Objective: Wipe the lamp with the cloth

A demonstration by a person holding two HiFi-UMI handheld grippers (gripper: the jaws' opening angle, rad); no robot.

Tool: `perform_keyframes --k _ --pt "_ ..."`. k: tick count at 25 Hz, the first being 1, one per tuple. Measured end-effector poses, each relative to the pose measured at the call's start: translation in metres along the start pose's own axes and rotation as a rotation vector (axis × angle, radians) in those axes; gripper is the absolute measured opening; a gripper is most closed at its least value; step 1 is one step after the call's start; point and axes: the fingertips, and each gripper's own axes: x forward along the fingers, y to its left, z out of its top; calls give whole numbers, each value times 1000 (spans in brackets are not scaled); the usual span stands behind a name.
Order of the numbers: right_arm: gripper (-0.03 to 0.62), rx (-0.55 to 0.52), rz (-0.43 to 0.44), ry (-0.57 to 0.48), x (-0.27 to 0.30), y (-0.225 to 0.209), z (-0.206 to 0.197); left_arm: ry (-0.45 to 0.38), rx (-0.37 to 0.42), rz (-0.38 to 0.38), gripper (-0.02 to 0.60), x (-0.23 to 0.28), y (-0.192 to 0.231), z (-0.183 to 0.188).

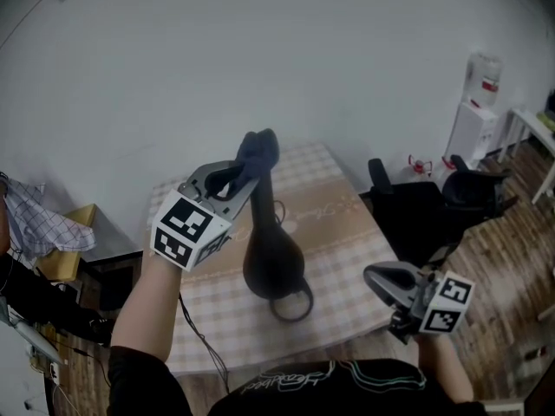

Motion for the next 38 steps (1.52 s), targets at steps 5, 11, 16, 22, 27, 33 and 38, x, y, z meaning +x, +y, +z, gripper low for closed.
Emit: perform_keyframes --k 5,11,16,22,27,33,38 --pt "11 10 23 11 -5 1 -4 24 -16 -12 66 -4 -14 -11" --pt "11 15 49 14 -12 3 -8 51 -55 -15 66 -11 -33 -23" --pt "11 17 78 17 -17 8 -11 78 -81 -23 66 -16 -53 -34" --pt "11 12 93 13 -23 14 -13 122 -108 -39 66 -26 -79 -53" --pt "11 3 105 2 -21 24 -12 140 -114 -64 66 -35 -98 -63" --pt "11 10 102 9 -14 38 -14 152 -141 -89 66 -46 -118 -71" --pt "11 29 84 13 -6 47 -23 168 -168 -147 66 -55 -145 -84"
